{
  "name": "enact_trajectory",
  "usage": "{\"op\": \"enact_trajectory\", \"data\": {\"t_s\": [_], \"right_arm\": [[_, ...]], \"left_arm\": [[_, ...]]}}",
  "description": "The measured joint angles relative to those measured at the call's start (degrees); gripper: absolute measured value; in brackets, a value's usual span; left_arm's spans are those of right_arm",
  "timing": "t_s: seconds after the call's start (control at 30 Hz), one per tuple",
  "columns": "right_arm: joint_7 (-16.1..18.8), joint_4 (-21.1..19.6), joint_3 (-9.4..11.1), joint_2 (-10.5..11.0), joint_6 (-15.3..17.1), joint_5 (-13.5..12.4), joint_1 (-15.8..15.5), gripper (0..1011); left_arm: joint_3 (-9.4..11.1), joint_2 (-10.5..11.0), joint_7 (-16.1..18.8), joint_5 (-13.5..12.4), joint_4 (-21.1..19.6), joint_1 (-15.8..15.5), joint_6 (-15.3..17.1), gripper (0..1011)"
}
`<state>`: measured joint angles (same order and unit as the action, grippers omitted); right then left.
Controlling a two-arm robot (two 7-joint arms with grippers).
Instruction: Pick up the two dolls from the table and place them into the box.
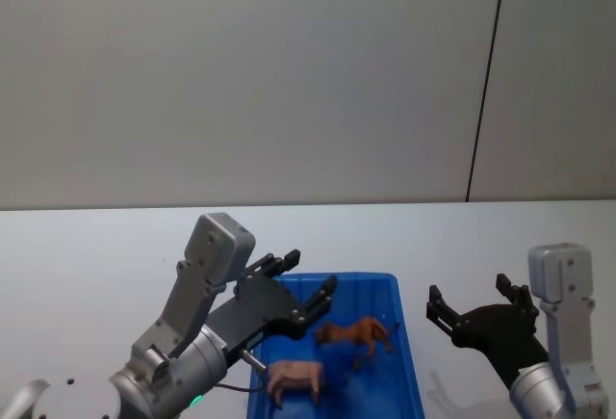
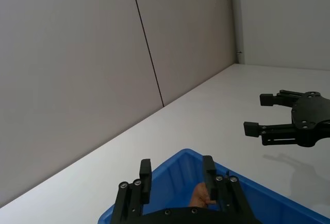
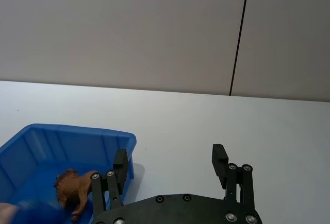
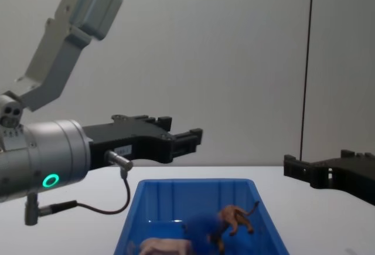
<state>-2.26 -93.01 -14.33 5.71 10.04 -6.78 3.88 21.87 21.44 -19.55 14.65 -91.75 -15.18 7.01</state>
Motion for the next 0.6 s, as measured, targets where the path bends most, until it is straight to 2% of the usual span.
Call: {"op": "enact_trajectory", "data": {"t_s": [0.33,0.47,0.6], "right_arm": [[0.0,0.0,0.0,0.0,0.0,0.0,0.0,1001],[0.0,0.0,0.0,0.0,0.0,0.0,0.0,1001],[0.0,0.0,0.0,0.0,0.0,0.0,0.0,1001]], "left_arm": [[0.45,-0.8,-1.2,-0.47,0.2,-0.69,0.27,906],[0.52,-0.97,-1.47,-0.57,0.24,-0.85,0.33,997],[0.59,-1.08,-1.65,-0.63,0.27,-0.95,0.38,1003]]}}
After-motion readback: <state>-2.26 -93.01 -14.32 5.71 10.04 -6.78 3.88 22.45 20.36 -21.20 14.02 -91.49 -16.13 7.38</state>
